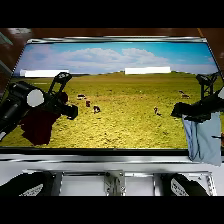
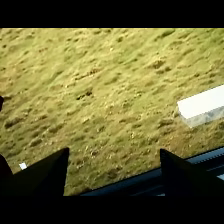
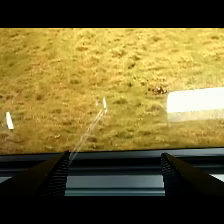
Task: Fold the shirts.
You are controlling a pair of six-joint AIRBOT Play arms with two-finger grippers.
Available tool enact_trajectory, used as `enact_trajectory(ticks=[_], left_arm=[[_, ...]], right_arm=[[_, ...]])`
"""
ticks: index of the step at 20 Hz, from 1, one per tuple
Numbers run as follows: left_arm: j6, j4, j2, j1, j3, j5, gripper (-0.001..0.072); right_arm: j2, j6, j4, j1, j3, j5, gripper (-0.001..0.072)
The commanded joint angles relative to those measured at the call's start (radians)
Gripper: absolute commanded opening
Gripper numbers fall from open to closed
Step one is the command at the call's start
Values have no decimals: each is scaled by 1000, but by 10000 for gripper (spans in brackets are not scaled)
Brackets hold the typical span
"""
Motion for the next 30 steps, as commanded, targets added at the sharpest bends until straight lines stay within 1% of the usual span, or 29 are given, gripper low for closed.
enact_trajectory(ticks=[1,11,12,15,18,20,22,25,28,29,30], left_arm=[[0,0,1,0,0,0,646],[0,0,1,1,0,0,646],[0,0,1,0,0,0,646],[0,-1,1,0,0,1,646],[0,0,1,0,0,12,647],[0,-20,1,0,0,45,647],[0,-19,-2,1,0,126,647],[0,-31,-3,-2,0,210,647],[1,-63,-5,-2,-1,175,647],[0,-50,-10,-1,-1,179,646],[-32,-4,-18,9,0,174,648]], right_arm=[[0,0,0,1,0,0,686],[0,0,0,1,0,0,687],[0,0,-5,1,0,-8,687],[0,0,1,0,0,-115,686],[0,0,47,0,0,-127,687],[0,0,46,0,0,-132,687],[0,0,45,0,0,-163,687],[0,0,45,0,0,-190,686],[0,-3,44,0,0,-192,686],[0,-4,44,0,-1,-195,686],[0,-4,45,0,-1,-202,687]])
